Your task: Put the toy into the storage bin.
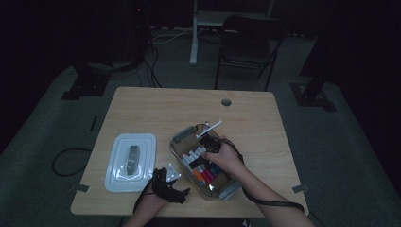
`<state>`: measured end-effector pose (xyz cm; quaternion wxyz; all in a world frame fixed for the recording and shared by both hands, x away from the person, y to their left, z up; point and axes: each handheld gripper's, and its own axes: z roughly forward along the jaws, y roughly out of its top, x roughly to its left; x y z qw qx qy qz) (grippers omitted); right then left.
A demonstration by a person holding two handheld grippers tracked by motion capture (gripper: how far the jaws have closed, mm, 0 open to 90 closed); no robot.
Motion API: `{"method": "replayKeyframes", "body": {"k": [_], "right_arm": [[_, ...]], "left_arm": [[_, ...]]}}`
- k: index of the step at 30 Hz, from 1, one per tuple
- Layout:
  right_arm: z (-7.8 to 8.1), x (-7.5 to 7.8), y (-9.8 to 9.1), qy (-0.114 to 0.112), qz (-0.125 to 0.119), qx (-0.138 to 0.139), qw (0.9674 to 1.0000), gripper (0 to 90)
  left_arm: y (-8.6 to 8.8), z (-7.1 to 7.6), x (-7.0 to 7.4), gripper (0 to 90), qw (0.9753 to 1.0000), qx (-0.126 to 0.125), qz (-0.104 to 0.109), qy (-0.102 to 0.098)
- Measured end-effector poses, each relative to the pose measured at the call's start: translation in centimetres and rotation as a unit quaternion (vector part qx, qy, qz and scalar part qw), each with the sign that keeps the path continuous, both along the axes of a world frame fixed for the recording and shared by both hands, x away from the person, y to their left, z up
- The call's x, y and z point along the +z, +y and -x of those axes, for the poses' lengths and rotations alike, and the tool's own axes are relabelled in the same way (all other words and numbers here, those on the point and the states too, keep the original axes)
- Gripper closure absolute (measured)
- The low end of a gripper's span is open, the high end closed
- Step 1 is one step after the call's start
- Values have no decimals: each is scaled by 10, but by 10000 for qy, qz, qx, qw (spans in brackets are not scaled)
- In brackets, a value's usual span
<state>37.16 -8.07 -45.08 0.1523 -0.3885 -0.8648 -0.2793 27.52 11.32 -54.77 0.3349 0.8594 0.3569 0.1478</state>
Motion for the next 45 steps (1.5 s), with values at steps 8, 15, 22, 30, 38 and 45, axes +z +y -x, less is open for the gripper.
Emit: {"method": "replayKeyframes", "body": {"k": [8, 15, 22, 30, 38, 45], "right_arm": [[-1, 34, -37, -281, -581, -264, 9976, 639], [-6, 61, -76, -551, -941, -614, 9921, 610], [-19, 68, -111, -722, -1043, -1055, 9863, 575], [-46, 42, -135, -636, -932, -1560, 9813, 572], [-70, 8, -137, -575, -572, -1876, 9789, 555], [-86, -15, -122, -469, -287, -1917, 9799, 541]], "left_arm": [[0, 0, 0, 4, 10000, -4, 1, 6], [0, 0, 0, 4, 10000, -2, 6, 6], [0, 0, 0, 4, 10000, -3, 3, 3], [0, 0, 0, 4, 10000, -1, 5, -2], [0, 0, 0, 5, 10000, -2, 1, -2], [0, 0, 0, 4, 10000, -1, 3, -2]]}}
